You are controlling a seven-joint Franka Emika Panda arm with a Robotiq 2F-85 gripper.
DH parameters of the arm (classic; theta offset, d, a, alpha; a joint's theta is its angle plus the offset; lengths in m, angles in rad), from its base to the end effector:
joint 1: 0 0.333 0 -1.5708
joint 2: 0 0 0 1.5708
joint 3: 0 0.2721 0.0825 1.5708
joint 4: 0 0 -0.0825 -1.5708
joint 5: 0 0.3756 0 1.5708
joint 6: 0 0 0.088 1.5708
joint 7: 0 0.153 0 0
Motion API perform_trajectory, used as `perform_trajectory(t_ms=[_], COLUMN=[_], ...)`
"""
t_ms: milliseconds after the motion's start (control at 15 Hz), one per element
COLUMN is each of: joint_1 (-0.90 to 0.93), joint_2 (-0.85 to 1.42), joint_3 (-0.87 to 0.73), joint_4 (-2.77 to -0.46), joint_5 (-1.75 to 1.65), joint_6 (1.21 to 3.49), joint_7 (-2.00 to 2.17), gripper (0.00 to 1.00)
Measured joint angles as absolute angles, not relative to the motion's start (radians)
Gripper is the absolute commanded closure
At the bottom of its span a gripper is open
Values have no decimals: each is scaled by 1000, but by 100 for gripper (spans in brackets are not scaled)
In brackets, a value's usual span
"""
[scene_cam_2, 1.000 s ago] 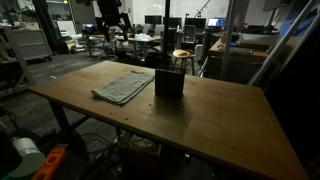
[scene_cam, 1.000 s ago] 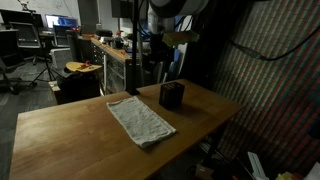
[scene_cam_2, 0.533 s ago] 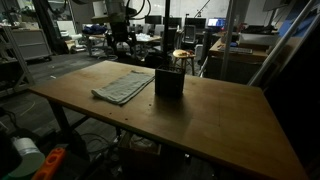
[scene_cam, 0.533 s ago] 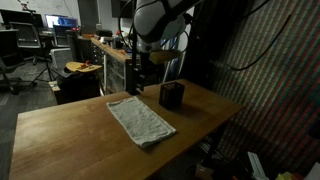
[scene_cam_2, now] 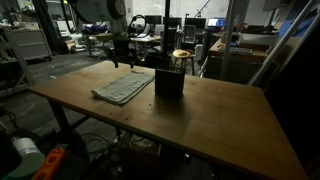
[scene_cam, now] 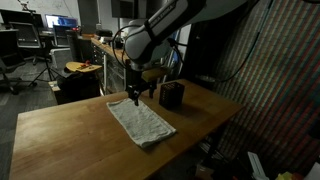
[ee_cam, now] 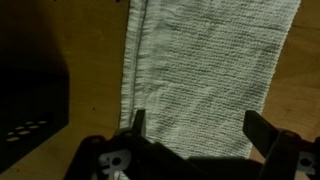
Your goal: Put the towel in the black holder
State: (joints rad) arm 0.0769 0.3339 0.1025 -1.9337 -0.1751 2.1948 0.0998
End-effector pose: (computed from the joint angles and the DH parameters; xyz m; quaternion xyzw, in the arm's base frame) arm 0.5784 0.0922 0.2277 0.9939 0.0910 -0.0271 0.0566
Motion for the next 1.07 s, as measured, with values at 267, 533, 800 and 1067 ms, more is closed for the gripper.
perform_trajectory(t_ms=[267,533,800,1067], joint_1=[98,110,111,111], joint_2=[403,485,583,672], joint_3=[102,98,71,36], joint_4=[-1892,-1839,-1770,-1707], joint_5=[-172,-166,-158,-142], joint_6=[2222,2270,2325,2361], joint_7=[105,126,151,165], gripper=[0,0,0,32])
